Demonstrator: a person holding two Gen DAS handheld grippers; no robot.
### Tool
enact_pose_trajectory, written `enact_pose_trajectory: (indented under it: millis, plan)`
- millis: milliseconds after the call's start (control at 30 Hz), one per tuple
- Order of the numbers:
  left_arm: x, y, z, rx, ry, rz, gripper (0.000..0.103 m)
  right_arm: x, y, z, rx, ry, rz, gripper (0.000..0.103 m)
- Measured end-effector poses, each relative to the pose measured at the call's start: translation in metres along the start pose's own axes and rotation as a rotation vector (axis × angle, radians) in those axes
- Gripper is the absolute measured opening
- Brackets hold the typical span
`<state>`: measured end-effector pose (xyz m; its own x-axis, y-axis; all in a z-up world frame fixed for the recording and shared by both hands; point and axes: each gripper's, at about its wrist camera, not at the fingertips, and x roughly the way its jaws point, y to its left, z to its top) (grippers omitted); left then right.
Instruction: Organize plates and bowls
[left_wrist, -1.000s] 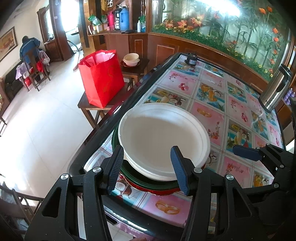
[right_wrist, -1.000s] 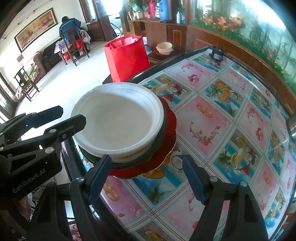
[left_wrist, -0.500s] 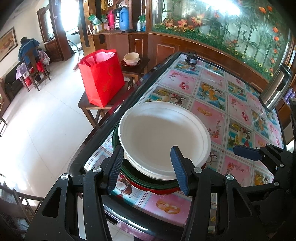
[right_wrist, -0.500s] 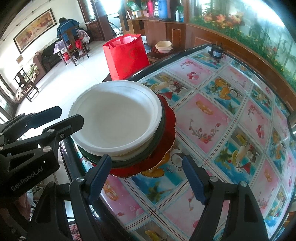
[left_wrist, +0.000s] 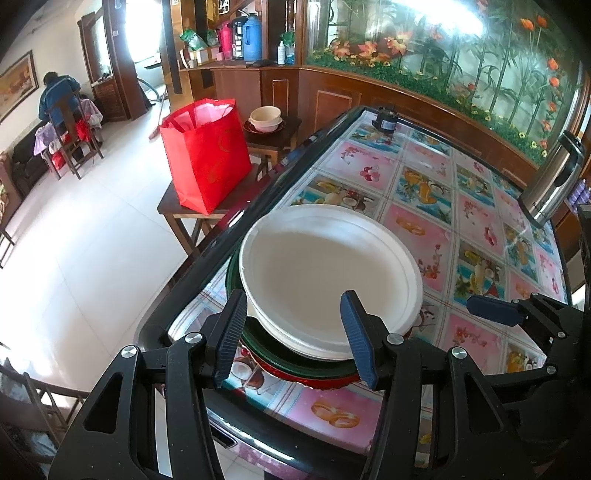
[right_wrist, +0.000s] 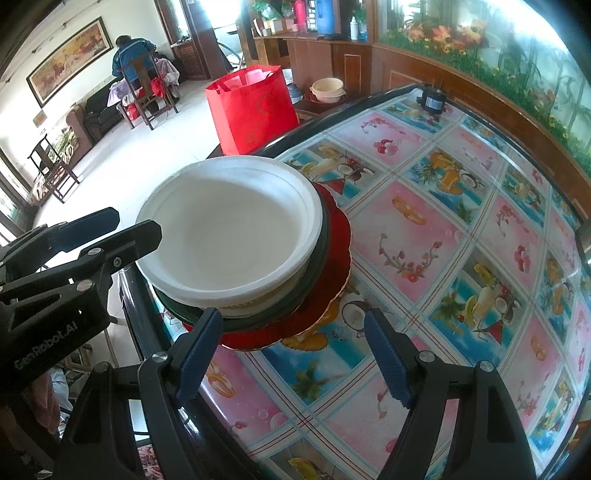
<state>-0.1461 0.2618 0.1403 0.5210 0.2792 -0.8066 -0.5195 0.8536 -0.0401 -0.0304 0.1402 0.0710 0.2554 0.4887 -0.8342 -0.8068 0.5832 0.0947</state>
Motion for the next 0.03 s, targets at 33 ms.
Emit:
enact_pose_trajectory:
  millis: [33]
  plan:
    - [0.0001,-0.0004,0.0003,0.000,0.004,-0.005,0.053,-0.0008,-0.0003,-0.0003,0.001,-0.003,0.000,0.079]
